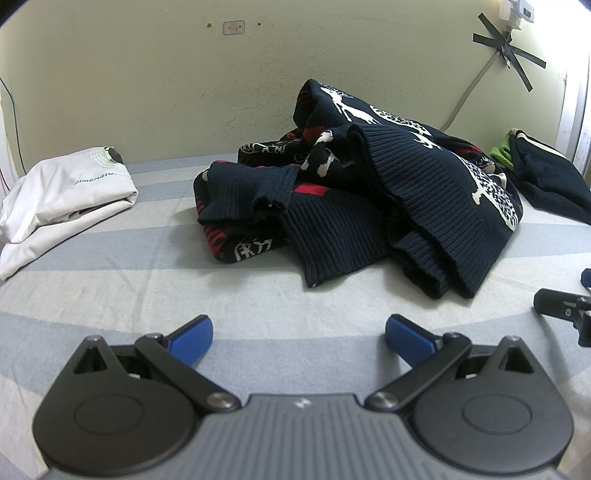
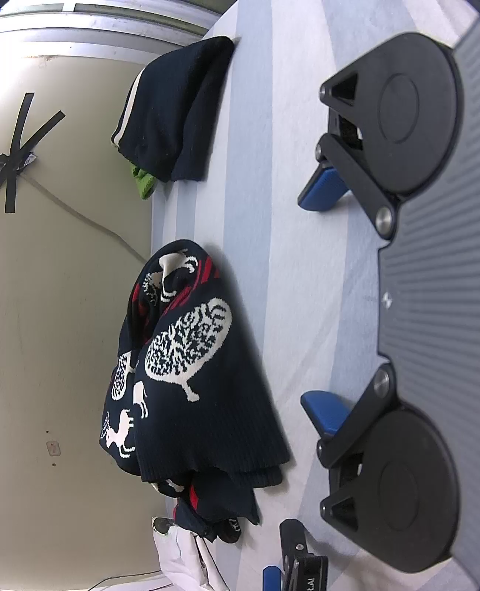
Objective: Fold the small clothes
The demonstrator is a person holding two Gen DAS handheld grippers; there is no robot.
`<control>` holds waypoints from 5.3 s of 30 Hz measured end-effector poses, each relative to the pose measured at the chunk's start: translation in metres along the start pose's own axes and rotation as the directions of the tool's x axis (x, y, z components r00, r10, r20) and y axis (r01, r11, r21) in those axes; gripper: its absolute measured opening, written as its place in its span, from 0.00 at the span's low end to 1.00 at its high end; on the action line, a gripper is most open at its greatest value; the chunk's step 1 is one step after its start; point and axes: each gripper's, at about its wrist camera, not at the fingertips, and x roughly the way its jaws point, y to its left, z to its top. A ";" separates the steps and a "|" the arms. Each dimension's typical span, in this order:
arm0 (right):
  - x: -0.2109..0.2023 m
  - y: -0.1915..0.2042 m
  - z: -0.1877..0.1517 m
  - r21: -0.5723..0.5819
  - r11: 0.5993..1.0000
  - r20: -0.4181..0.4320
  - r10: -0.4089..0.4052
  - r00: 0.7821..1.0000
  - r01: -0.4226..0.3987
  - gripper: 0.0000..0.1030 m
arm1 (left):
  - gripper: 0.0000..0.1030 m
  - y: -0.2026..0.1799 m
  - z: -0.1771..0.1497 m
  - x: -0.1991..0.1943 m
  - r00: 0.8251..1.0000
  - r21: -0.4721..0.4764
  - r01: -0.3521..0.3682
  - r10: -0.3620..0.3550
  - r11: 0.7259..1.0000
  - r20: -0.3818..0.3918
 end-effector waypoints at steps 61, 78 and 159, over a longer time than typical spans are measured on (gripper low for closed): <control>0.090 0.020 0.151 -0.174 0.954 0.026 0.252 0.967 -0.244 0.76 | 0.19 0.073 0.057 0.017 0.996 -0.226 0.063 -0.048 0.972 0.071; -0.130 -0.080 0.267 0.069 0.954 0.553 0.207 0.807 -0.293 0.11 | 0.16 0.186 0.110 -0.202 0.861 -0.344 0.176 0.026 0.922 0.509; 0.047 0.071 0.222 -0.259 0.948 0.431 -0.058 0.901 0.185 0.54 | 0.23 0.077 0.230 -0.049 0.973 -0.249 -0.020 0.076 0.968 0.219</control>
